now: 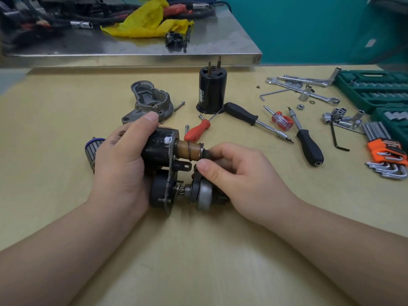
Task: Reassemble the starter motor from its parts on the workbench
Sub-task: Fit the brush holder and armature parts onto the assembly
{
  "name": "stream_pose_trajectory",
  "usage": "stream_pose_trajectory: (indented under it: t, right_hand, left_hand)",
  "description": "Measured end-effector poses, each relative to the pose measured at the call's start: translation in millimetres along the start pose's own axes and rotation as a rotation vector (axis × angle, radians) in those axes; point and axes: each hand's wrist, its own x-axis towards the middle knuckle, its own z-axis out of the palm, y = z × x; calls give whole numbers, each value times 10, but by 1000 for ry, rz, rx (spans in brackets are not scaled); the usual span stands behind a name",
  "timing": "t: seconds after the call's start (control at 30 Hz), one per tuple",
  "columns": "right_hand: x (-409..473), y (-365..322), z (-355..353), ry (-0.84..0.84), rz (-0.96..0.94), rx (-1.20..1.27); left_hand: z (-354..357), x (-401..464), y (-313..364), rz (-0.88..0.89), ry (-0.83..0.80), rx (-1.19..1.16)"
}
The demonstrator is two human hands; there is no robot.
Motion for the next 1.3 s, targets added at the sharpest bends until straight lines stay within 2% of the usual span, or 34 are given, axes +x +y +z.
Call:
stream_pose_trajectory:
  t: [0.3,0.5,0.63,0.77,0.93,1.1,1.17,1.3]
  right_hand:
    - [40,-45,117,4,-70,-59]
    - [85,-52,72,-33,-22,5]
    - [83,-60,7,-131,65,201]
    - [-8,-109,-28,-259,111,124]
    - [12,-215,-6,-63,-93,427]
    - [83,-219,-177,134,-58,511]
    - [147,-205,-265,154,-36,557]
    - [251,-194,-368,227,16,535]
  left_hand:
    - [55,-57,-9,60,6,1]
    - [-15,44,82,-91,-34,-29]
    - [-49,70,189,-159,-8,-42]
    - [-46,67,329,-153,-5,-92]
    - [77,71,455,-135,-36,-173]
    - [71,-12,300,-18,-149,-139]
    - [37,-54,249,-58,-245,-123]
    - [-59,-69,193,-258,-430,-128]
